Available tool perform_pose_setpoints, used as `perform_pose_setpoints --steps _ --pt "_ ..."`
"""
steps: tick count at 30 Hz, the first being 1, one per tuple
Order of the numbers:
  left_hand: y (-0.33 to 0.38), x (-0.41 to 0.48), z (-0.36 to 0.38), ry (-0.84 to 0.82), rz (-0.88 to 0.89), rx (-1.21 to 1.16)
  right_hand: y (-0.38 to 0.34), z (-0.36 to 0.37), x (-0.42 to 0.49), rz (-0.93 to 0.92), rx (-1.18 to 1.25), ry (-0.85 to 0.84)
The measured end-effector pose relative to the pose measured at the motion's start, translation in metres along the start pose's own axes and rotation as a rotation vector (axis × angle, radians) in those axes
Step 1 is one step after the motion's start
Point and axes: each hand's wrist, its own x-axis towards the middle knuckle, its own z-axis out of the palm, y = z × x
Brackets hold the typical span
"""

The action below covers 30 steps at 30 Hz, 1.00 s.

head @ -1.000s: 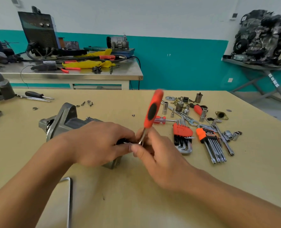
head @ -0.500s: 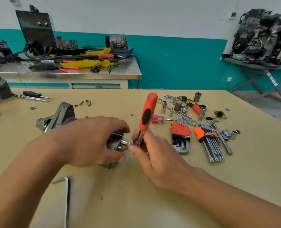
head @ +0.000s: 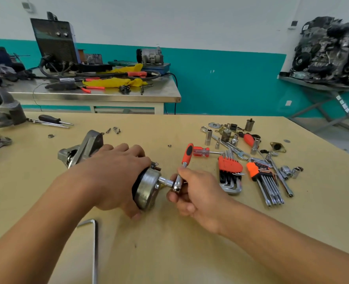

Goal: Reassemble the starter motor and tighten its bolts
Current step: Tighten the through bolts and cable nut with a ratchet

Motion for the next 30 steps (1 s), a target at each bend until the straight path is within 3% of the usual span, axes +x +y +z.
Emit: perform_pose_setpoints --steps 4,6,11,22,27,30 --pt "-0.001 0.001 0.002 0.004 -0.003 0.001 0.013 -0.013 -0.005 -0.805 -0.813 0.082" --pt "0.0 0.001 0.001 0.001 -0.009 -0.009 0.019 -0.018 -0.003 -0.913 -0.907 0.077" --pt "0.004 0.0 0.007 0.073 -0.03 0.005 0.021 0.002 0.003 -0.635 -0.427 0.136" --pt "0.006 -0.002 0.016 0.168 -0.05 0.053 0.008 0.017 0.015 -0.188 -0.025 0.231" --pt "0.006 -0.005 0.026 0.27 -0.028 0.086 0.01 0.014 0.011 -0.269 -0.061 0.147" --pt "0.004 -0.006 0.029 0.311 -0.017 0.084 0.016 0.006 0.014 -0.546 -0.314 0.121"
